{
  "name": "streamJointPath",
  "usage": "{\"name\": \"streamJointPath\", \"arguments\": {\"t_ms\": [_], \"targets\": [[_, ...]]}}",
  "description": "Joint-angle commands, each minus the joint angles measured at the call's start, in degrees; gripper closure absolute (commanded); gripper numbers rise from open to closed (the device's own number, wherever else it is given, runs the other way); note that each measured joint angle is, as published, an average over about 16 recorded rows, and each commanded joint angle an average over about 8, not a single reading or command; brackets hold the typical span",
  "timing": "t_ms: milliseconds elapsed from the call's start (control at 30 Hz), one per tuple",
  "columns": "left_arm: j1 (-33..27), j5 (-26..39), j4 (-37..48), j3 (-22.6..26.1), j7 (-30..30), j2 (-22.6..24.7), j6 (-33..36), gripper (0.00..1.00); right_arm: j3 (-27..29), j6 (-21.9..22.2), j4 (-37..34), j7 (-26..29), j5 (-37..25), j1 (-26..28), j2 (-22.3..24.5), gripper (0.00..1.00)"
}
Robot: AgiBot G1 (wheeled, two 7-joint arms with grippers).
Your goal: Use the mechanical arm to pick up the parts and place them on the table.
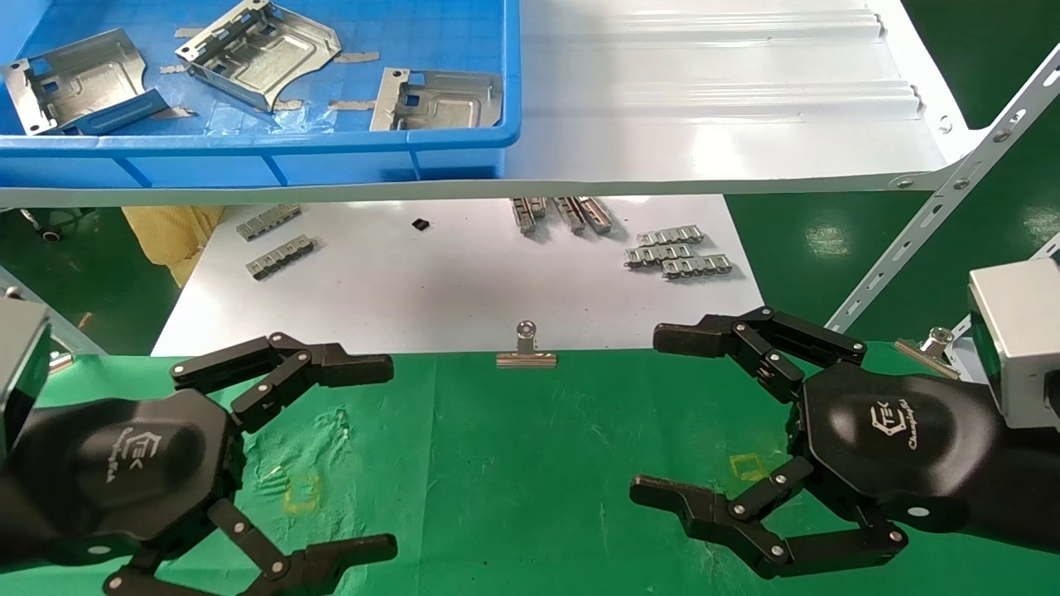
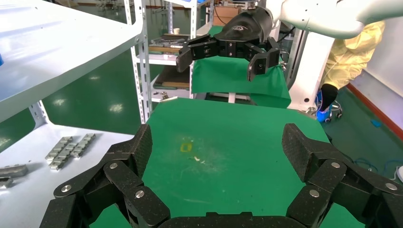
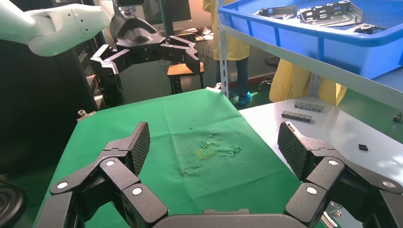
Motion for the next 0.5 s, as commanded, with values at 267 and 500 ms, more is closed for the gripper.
{"name": "streamJointPath", "arguments": {"t_ms": [267, 500], "targets": [[0.0, 0.0, 0.0, 0.0, 0.0, 0.0, 0.0, 0.00, 0.0, 0.0, 0.0, 0.0, 0.0, 0.0, 0.0, 1.00], [0.0, 0.0, 0.0, 0.0, 0.0, 0.0, 0.0, 0.00, 0.0, 0.0, 0.0, 0.0, 0.0, 0.0, 0.0, 1.00]]}}
